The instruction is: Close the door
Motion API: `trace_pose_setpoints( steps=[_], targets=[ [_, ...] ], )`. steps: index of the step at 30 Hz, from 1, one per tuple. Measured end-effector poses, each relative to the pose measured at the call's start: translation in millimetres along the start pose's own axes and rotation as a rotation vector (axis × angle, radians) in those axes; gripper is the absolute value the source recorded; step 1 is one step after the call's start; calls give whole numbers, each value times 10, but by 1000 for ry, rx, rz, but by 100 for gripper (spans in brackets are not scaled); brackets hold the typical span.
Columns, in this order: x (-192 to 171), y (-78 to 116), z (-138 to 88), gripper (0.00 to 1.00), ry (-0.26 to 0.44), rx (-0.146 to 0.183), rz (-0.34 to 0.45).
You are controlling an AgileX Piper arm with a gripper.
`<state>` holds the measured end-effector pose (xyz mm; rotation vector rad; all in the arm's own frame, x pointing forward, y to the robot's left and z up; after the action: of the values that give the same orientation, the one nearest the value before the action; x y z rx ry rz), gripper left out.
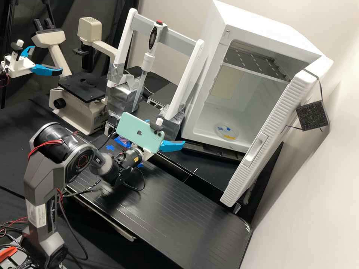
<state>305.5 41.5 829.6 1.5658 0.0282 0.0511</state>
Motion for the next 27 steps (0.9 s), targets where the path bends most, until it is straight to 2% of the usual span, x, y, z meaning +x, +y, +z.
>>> trace_pose_setpoints(
  steps=[10,13,15,18,23,27],
  targets=[
    [-28,1,17,100,3,-2,6],
    [-142,45,79,100,1,-17,18],
    [-269,109,137,100,0,-11,41],
    [-478,237,186,100,23,4,94],
    [-858,538,295,100,37,42,226],
    [-1100,835,414,100,11,69,346]
  ],
)
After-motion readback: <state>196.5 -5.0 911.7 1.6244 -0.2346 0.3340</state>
